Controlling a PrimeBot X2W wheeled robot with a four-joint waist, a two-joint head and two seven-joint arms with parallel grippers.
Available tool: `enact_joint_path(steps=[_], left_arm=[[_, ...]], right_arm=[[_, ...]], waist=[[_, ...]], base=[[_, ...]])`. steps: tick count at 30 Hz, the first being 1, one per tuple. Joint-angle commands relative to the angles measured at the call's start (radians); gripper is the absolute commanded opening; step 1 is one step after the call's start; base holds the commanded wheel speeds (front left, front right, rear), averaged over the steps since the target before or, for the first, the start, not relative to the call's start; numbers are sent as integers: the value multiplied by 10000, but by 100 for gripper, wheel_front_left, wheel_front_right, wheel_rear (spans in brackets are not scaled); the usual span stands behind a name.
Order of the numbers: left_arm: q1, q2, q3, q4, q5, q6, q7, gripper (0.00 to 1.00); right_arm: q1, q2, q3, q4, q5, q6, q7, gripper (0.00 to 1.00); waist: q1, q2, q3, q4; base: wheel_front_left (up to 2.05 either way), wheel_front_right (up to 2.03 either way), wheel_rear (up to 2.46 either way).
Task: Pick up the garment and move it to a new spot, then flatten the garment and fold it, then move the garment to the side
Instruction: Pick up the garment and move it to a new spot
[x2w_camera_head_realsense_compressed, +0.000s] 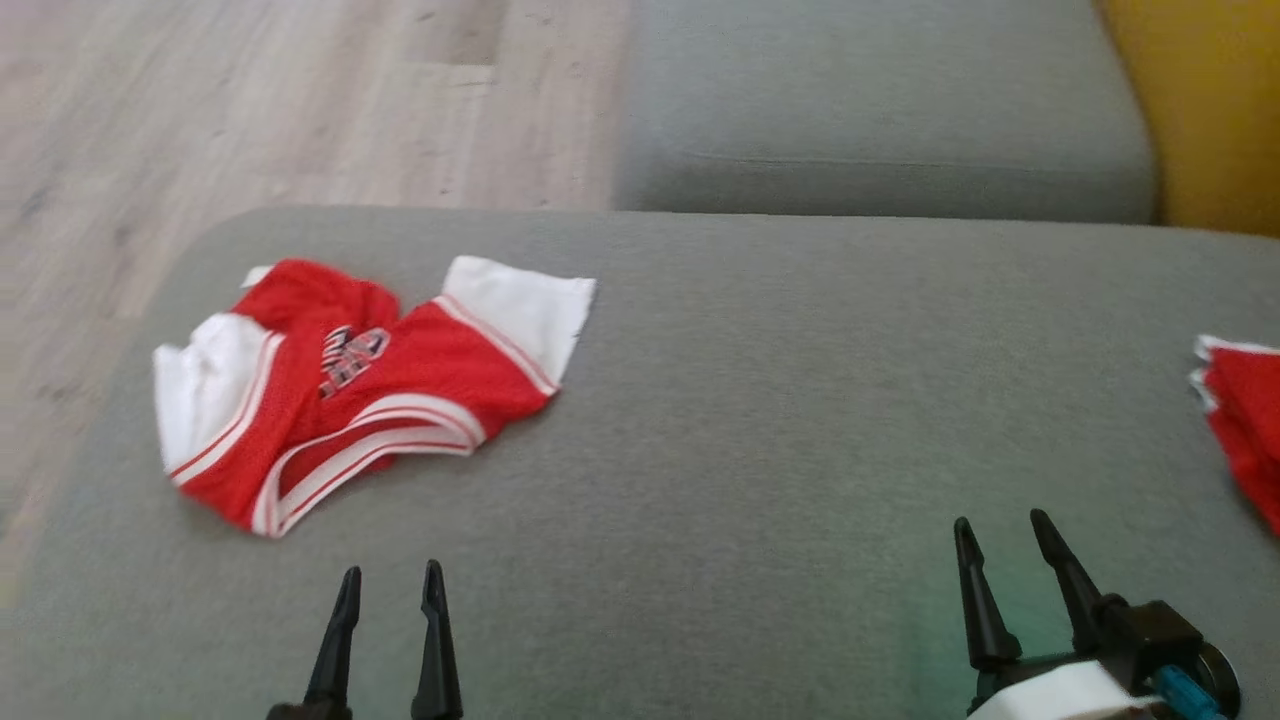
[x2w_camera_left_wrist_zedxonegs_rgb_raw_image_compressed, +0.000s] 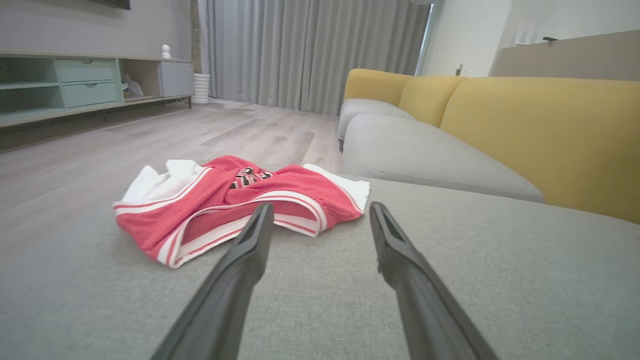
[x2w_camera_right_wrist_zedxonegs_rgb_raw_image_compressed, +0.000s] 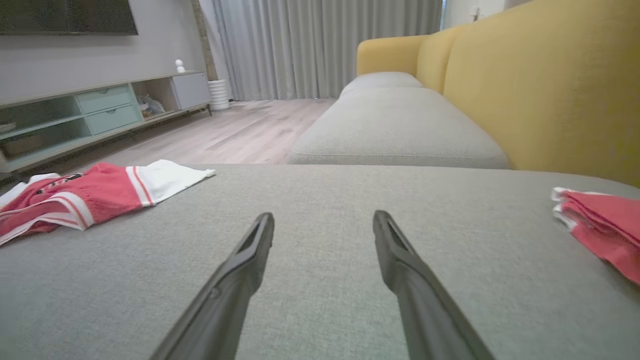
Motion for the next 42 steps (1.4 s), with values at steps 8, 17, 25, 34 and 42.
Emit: enact_joint_path(steps=[8, 17, 25, 34, 42], left_arm=[[-558, -20, 475, -340, 128, 54, -51, 100], [-513, -20, 764, -717, -85, 296, -51, 100], [-1159, -20, 473, -1109, -526, 621, -51, 100], [-3999, -20, 401, -935, -634, 629, -51, 100], [-6622, -20, 548, 1804, -1057, 561, -51, 100]], right_arm=[[-444, -53, 228, -308, 119, -7, -108, 100], [-878, -53, 355, -263, -122, -7, -109, 100], [-1329, -412, 336, -300, -765, -7, -109, 100], [-1954, -1669, 180, -1129, -1066, -7, -109, 100], [-2445, -2668, -148, -2249, -1220, -7, -109, 100]], waist=[[0, -1, 231, 2433], [0, -1, 878, 3976], [0, -1, 2338, 4323], [0, -1, 4193, 3442], [0, -1, 5275, 2379]], base=[[0, 0, 0], [0, 0, 0], [0, 0, 0], [0, 0, 0], [0, 0, 0]])
